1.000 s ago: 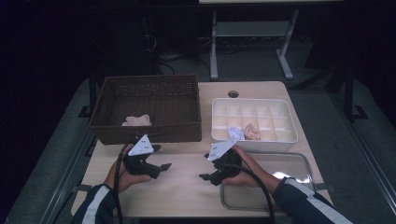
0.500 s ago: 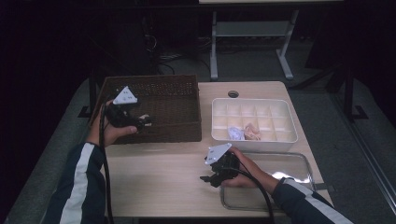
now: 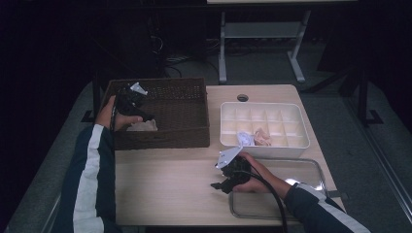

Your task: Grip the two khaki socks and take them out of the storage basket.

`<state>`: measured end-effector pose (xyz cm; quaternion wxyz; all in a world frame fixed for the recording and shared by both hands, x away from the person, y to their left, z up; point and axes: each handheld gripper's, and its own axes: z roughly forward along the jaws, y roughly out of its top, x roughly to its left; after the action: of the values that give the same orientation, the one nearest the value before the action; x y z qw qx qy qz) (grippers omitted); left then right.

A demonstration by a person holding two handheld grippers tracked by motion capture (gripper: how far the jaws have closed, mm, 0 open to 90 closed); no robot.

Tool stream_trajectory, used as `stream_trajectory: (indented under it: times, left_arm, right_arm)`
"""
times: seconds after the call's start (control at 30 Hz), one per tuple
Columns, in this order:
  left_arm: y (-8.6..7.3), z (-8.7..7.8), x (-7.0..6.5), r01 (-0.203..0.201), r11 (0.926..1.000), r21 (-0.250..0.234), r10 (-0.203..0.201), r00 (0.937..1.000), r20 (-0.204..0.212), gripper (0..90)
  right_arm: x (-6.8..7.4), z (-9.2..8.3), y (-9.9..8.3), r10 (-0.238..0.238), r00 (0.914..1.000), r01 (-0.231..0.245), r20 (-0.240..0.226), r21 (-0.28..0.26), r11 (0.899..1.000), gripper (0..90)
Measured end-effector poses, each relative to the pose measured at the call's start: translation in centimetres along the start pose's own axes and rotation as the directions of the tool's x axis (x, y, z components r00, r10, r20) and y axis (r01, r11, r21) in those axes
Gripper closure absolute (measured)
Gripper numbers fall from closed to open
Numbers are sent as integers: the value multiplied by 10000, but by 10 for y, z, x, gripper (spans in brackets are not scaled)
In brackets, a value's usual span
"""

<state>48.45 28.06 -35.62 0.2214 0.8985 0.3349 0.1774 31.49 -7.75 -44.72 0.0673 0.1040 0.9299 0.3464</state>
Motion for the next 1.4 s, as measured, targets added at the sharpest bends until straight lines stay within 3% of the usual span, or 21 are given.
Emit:
stream_trajectory:
  times: [0.1,0.2,0.23,0.33,0.47,0.5,0.57,0.63,0.67,0.7,0.77,0.8,0.83,0.87,0.93,1.03,1.1,1.27,1.3,1.33,1.4]
  left_arm:
    - [1,9,6,-206,9955,922,192,9997,169,237]
    - [-2,15,12,226,9953,942,-276,9983,517,250]
    - [-8,27,16,270,9843,1742,-326,9990,293,237]
    - [-12,37,20,207,9672,2532,-364,9977,573,224]
    - [-11,41,19,16,9602,2794,-202,9978,637,196]
    - [-12,45,19,-14,9497,3131,-234,9969,754,196]
    - [-14,57,19,-205,9148,4034,-165,9960,879,178]
    - [-17,65,19,-65,9025,4307,-388,9946,963,182]
    - [-19,69,20,199,8896,4564,-760,9916,1049,167]
    - [-22,73,20,211,8773,4795,-799,9915,1026,167]
    - [-23,73,23,415,8785,4760,-1007,9899,996,169]
    - [-23,73,23,415,8785,4760,-1007,9899,996,226]
    - [-21,70,22,293,8865,4618,-950,9883,1196,226]
    - [-20,68,21,298,8944,4464,-960,9873,1264,394]
    - [-21,68,22,374,8947,4452,-916,9907,1010,607]
    - [-20,67,20,305,8998,4353,-754,9934,861,719]
    - [-17,63,19,30,9065,4221,-371,9967,724,776]
    - [-11,46,18,135,9490,3149,-101,9999,-122,834]
    - [-11,44,16,159,9553,2953,-131,9998,-114,835]
    - [-11,44,16,159,9553,2953,-131,9998,-114,836]
    - [-8,39,13,65,9640,2659,57,9990,-451,837]
  right_arm:
    - [-1,2,0,43,10000,-43,-72,53,10000,282]
    - [-1,3,-1,9,9996,-2,-292,247,9997,295]
    - [0,5,-1,-146,9994,159,-300,443,9989,293]
    - [-1,5,-2,-1,9987,23,-506,438,9990,294]
    - [1,7,-2,-304,9921,380,-1215,607,9974,305]
    - [3,8,-2,-388,9898,481,-1372,652,9967,303]
    - [6,11,0,-538,9840,684,-1698,810,9944,289]
    - [7,11,1,-704,9809,872,-1816,862,9925,288]
    - [8,12,0,-736,9786,924,-1920,908,9916,287]
    - [8,13,0,-737,9773,949,-1985,999,9905,285]
    - [8,14,-1,-764,9775,984,-1969,1043,9897,279]
    - [8,14,-1,-764,9775,984,-1969,1043,9897,279]
    - [8,13,-1,-678,9768,899,-2029,1015,9908,285]
    - [8,13,-1,-734,9773,953,-1986,1035,9900,284]
    - [7,13,-1,-687,9785,907,-1943,1067,9902,285]
    - [8,12,-1,-719,9786,931,-1926,1032,9903,285]
    - [8,11,-1,-706,9797,898,-1875,962,9913,286]
    - [6,10,-1,-599,9846,749,-1645,866,9934,286]
    - [6,10,-1,-525,9847,659,-1659,765,9949,286]
    - [6,10,-1,-525,9847,659,-1659,765,9949,286]
    - [5,7,-1,-557,9878,676,-1455,783,9946,286]
